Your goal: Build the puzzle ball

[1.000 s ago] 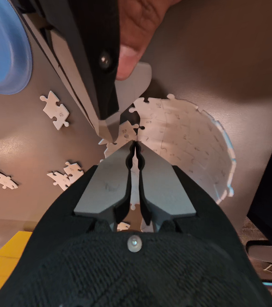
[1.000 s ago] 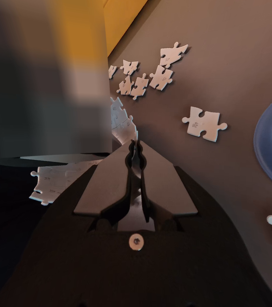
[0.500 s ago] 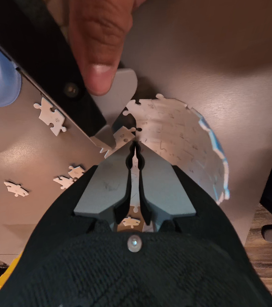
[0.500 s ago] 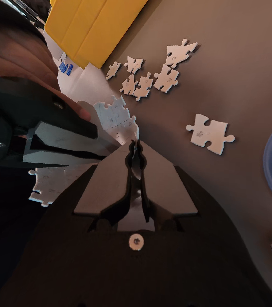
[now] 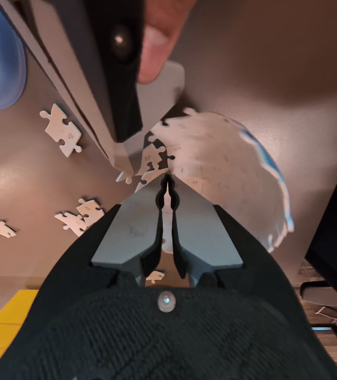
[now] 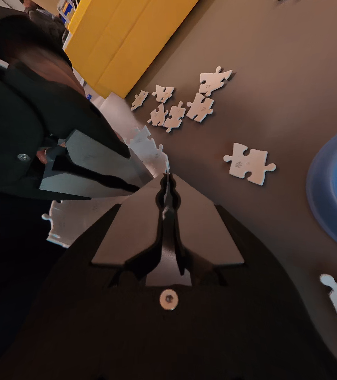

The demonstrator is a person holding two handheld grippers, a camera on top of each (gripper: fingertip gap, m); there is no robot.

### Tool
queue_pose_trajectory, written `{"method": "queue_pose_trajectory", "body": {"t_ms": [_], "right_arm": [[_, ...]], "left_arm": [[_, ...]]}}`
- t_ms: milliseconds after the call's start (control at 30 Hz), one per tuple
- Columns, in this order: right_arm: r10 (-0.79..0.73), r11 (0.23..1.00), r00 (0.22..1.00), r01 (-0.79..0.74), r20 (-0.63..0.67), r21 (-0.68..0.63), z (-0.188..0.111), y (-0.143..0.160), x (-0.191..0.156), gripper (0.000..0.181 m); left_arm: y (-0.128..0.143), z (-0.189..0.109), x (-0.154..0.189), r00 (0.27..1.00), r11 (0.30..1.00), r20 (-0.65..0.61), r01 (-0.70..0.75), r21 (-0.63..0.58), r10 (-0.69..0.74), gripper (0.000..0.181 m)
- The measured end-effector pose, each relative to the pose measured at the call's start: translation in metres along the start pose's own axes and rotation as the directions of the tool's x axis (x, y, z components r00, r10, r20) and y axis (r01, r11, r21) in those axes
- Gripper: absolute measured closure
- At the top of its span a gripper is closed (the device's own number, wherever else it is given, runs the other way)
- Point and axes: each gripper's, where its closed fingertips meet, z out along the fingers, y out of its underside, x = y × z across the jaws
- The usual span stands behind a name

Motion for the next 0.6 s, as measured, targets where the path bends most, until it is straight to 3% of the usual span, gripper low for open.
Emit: {"method": "queue_pose_trajectory", "body": {"t_ms": [367,600], "right_arm": [[0.045,0.997,0.998,-0.047,0.038,0.067,-0.001,-0.010,-0.004,0.181],[0.025,1.000,0.999,-0.025,0.026,-0.001,0.000,0.000,0.000,0.181]], "left_arm": [[0.001,0.000,0.002,0.999,0.999,0.012,0.039,0.022,-0.039,0.181],[0.000,-0.001,0.002,0.998,0.997,-0.003,0.063,0.046,-0.063,0.181]]}}
